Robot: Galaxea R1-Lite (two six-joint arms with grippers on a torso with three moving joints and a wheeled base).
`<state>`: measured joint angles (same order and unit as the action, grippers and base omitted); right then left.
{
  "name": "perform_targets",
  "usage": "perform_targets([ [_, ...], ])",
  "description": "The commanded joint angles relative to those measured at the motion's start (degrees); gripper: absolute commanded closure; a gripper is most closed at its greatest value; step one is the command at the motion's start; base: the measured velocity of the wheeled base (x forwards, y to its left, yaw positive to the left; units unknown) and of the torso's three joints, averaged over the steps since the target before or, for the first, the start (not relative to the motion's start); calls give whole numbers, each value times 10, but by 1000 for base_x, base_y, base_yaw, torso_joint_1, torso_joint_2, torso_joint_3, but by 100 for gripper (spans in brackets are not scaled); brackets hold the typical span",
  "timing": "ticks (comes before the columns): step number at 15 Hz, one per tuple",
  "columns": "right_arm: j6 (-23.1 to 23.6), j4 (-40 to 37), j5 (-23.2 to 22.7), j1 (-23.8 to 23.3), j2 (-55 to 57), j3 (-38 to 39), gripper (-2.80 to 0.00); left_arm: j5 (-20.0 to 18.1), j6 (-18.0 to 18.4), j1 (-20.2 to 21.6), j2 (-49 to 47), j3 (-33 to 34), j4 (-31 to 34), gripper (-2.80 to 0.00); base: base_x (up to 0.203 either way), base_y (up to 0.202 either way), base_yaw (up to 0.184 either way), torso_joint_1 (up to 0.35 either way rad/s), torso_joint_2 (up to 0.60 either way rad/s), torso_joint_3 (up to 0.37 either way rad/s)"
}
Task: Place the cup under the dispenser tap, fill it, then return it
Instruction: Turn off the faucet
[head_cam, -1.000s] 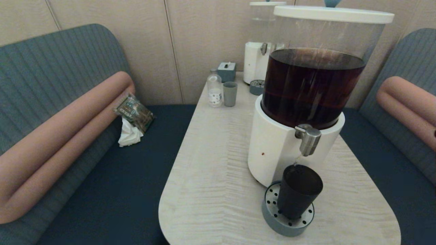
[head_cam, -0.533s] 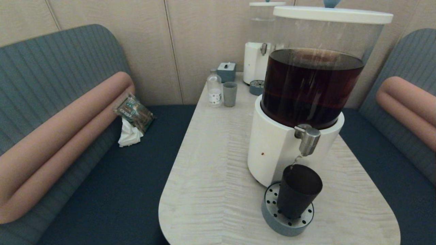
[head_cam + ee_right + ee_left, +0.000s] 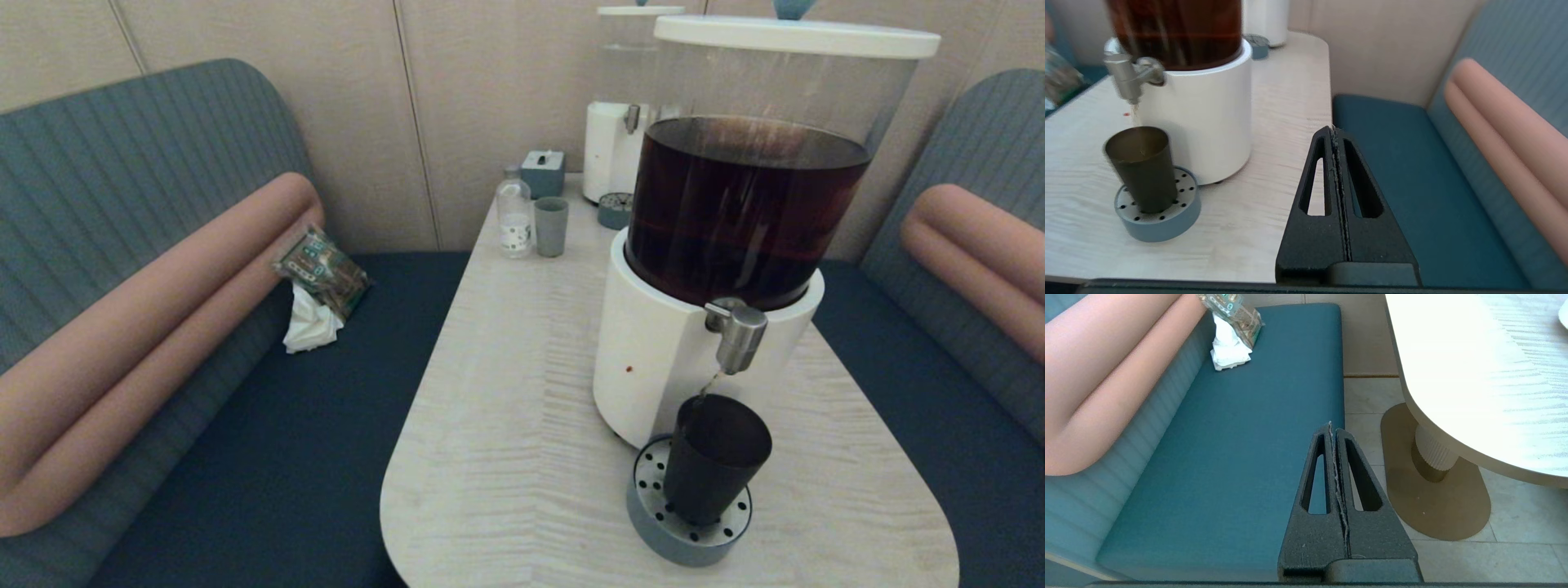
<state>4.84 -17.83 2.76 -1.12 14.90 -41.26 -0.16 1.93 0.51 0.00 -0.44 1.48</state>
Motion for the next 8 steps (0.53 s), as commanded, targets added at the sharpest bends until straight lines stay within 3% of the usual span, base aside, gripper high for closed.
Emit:
perform_targets([
  [1,1,-1,-1,8,-51,20,0,1,0,0,-1,0,0,0,0,0,0,0,0,0],
  [5,2,41,-3,10,-121,91,0,0,0,0,-1,0,0,0,0,0,0,0,0,0],
  [8,18,144,8,10,-145,187,0,0,0,1,-1,0,0,0,0,0,0,0,0,0],
])
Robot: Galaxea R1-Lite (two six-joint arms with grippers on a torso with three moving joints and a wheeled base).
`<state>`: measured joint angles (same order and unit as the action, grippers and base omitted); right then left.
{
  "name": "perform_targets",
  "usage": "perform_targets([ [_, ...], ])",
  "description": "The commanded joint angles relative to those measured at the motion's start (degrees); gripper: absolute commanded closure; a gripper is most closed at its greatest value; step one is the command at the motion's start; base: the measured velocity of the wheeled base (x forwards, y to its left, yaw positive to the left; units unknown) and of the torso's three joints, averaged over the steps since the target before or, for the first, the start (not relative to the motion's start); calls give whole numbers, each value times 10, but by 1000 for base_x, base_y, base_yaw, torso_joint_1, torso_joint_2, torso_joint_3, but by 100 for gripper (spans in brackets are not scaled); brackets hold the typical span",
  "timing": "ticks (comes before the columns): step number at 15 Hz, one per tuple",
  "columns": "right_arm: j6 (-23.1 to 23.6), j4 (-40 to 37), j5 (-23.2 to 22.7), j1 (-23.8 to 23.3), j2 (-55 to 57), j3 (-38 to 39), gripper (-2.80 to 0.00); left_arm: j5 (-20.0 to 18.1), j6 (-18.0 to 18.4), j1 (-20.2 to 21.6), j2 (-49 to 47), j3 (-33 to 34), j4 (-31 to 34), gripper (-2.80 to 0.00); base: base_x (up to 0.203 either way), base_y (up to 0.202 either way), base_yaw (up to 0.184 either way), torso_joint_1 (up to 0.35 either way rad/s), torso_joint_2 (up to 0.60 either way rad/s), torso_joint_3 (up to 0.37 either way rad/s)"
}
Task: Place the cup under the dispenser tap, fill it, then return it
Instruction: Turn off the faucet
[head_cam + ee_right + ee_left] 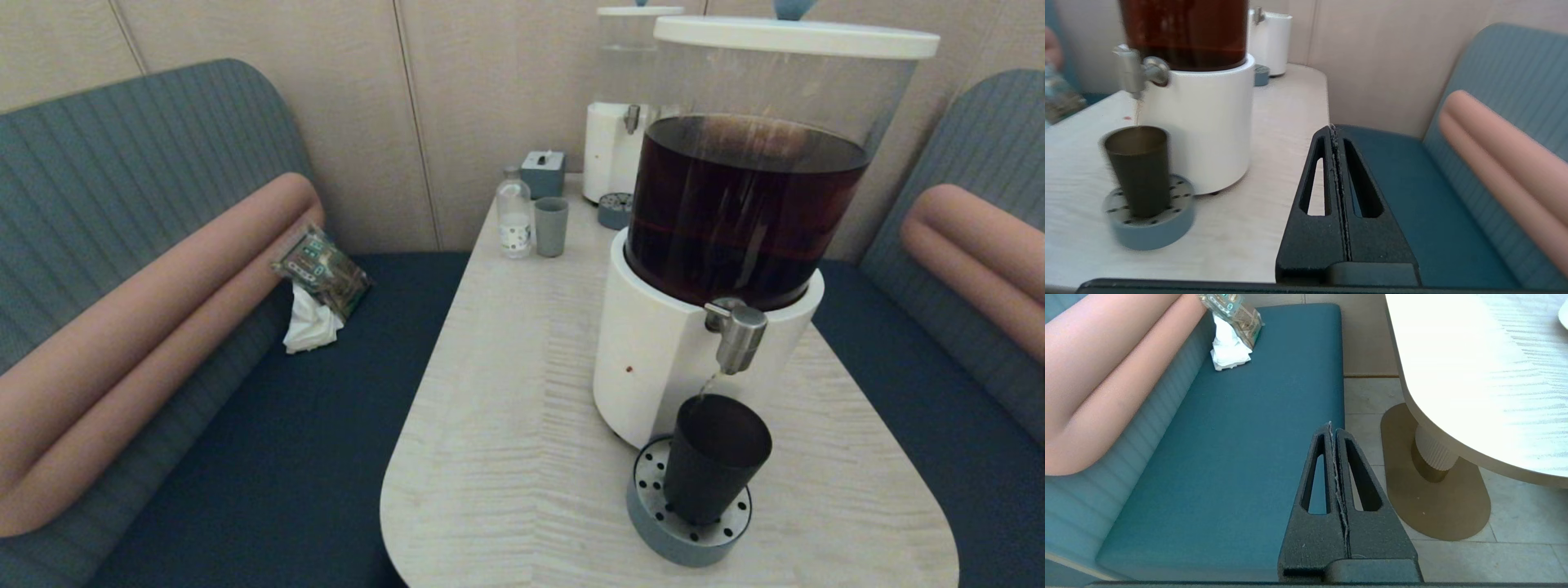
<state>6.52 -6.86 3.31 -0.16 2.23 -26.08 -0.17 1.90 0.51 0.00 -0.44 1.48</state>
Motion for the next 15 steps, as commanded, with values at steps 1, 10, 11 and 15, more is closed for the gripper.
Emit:
perform_targets([
  [1,5,82,7,0,-20,75,0,0,0,0,-1,0,0,0,0,0,0,0,0,0],
  [10,1,112,-19,1,-20,258,0,0,0,0,-1,0,0,0,0,0,0,0,0,0],
  [11,1,109,-21,1,-21,258,0,0,0,0,-1,0,0,0,0,0,0,0,0,0],
  [15,4,96,-25,1,-21,257,0,0,0,0,-1,0,0,0,0,0,0,0,0,0],
])
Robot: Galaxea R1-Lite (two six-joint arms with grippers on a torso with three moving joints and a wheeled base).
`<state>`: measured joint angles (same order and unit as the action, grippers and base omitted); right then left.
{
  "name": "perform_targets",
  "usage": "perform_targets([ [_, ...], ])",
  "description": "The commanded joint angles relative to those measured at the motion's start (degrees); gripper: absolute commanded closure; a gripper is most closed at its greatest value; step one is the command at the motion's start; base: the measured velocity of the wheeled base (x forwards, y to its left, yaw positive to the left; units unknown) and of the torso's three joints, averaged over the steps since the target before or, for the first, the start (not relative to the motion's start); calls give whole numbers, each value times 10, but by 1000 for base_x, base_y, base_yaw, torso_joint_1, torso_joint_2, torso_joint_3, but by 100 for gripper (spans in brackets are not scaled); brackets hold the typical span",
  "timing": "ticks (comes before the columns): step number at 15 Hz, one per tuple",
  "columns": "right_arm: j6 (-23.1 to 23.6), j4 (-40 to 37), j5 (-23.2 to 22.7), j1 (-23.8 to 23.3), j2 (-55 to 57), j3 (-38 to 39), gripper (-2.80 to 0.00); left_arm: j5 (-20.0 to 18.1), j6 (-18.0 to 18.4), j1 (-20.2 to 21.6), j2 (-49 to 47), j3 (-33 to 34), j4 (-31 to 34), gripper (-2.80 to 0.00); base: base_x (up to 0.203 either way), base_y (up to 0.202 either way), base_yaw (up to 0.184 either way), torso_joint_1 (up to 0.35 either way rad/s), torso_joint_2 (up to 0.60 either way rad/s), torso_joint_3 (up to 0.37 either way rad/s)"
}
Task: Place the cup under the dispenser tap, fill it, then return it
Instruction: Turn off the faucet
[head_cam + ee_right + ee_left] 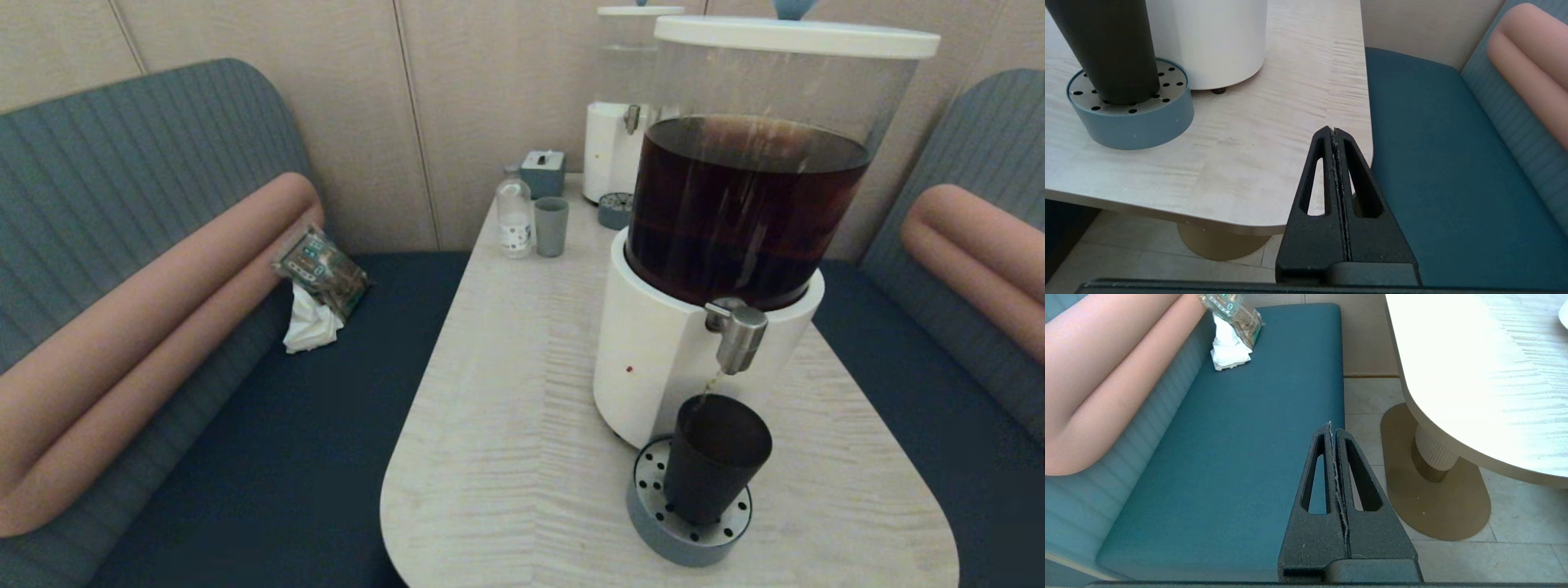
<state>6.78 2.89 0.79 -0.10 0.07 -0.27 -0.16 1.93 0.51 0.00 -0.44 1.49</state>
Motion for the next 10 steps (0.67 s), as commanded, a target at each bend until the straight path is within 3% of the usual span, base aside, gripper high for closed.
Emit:
perform_targets([
  [1,2,-4,-1,0,1,-2,0,0,0,0,-1,0,0,0,0,0,0,0,0,0],
  [4,1,-48,-33,0,0,-13,0,0,0,0,-1,0,0,0,0,0,0,0,0,0],
  [10,-41,-69,-30,0,2,-10,0,1,0,0,-1,0,0,0,0,0,0,0,0,0],
])
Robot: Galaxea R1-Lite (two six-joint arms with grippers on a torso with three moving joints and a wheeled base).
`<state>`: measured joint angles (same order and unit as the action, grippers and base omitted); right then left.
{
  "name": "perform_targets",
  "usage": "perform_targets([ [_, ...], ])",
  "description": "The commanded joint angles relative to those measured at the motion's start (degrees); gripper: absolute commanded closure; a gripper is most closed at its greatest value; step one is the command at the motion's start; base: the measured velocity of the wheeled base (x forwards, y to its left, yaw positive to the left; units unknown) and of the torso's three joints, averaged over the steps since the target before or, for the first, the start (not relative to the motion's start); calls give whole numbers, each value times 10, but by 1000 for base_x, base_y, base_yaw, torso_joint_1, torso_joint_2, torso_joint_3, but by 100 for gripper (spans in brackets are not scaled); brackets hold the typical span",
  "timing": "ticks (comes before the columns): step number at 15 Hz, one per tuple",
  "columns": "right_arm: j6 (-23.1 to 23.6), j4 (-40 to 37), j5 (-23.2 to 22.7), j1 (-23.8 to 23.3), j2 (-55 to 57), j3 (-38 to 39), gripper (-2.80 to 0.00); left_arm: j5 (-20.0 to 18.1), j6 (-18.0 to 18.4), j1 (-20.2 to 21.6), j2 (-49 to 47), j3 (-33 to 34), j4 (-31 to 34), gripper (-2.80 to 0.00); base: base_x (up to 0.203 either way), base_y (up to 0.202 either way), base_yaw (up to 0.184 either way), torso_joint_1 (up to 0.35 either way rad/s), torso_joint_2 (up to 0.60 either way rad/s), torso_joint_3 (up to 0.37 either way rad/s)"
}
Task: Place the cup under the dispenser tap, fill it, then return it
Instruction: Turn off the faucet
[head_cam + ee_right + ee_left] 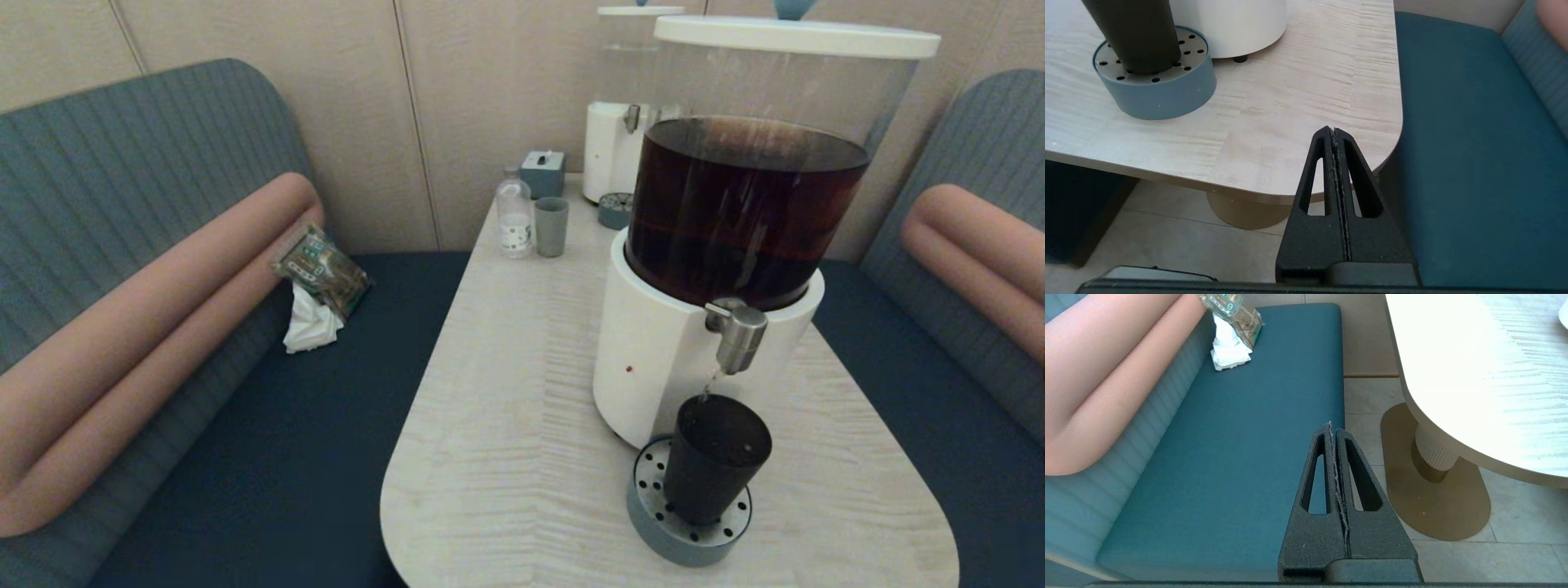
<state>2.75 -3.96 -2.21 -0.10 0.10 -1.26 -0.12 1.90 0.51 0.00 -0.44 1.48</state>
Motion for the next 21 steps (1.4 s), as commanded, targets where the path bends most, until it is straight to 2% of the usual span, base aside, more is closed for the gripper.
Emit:
perform_targets([
  [1,-16,2,2,0,1,1,0,0,0,0,-1,0,0,0,0,0,0,0,0,0],
  [4,-33,6,7,0,0,2,0,-1,0,0,-1,0,0,0,0,0,0,0,0,0],
  [11,-34,6,7,0,0,2,0,-3,7,0,-1,-8,4,0,0,0,0,0,0,0],
  [13,-34,6,7,0,0,2,0,-19,7,0,-16,-82,16,0,0,0,0,0,0,0],
  [16,-33,6,7,0,0,2,0,-58,5,0,-147,-255,52,0,0,0,0,0,0,0],
  [18,-34,6,7,0,-1,2,0,-99,3,0,-274,-365,64,0,0,0,0,0,0,0],
  [21,-33,6,7,0,0,2,0,-202,2,0,-452,-482,71,0,0,0,0,0,0,0],
])
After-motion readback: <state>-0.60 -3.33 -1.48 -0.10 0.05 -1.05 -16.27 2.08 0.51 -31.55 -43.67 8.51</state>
